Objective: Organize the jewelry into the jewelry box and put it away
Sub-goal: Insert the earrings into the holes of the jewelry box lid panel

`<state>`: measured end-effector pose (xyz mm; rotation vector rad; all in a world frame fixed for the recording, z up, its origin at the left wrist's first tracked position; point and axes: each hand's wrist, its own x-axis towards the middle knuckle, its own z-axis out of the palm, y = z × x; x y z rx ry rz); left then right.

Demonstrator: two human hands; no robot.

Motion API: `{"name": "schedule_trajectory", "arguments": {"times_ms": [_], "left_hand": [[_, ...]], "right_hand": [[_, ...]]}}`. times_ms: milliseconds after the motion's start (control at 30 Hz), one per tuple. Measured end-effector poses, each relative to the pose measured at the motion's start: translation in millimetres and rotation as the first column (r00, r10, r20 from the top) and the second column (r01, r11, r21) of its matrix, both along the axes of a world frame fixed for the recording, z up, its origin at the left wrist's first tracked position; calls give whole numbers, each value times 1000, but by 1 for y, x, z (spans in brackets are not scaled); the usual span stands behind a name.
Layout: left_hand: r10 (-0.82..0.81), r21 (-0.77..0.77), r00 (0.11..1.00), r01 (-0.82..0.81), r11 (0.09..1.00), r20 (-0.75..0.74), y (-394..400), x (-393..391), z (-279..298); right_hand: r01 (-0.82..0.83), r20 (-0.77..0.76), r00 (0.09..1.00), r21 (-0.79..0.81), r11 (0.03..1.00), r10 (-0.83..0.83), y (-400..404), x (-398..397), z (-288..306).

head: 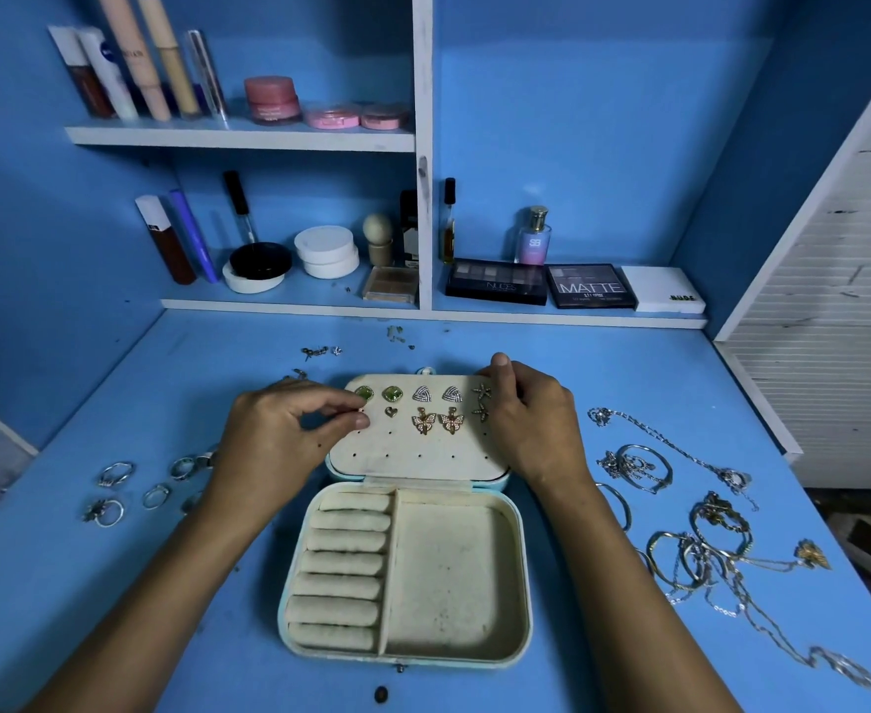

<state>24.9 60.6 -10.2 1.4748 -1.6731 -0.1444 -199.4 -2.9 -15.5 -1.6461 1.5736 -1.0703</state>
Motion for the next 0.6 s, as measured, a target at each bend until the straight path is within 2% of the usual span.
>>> {"name": "schedule_trajectory", "arguments": {"times_ms": [400,600], "left_hand": [[72,141,975,-43,989,-210,-2,-3,1],[50,144,987,-28,989,-155,-4,-3,2]], "right_hand": [[-3,5,1000,-7,1000,3,0,-1,0],[-7,-3,1000,-1,1000,7,0,-1,1]]}}
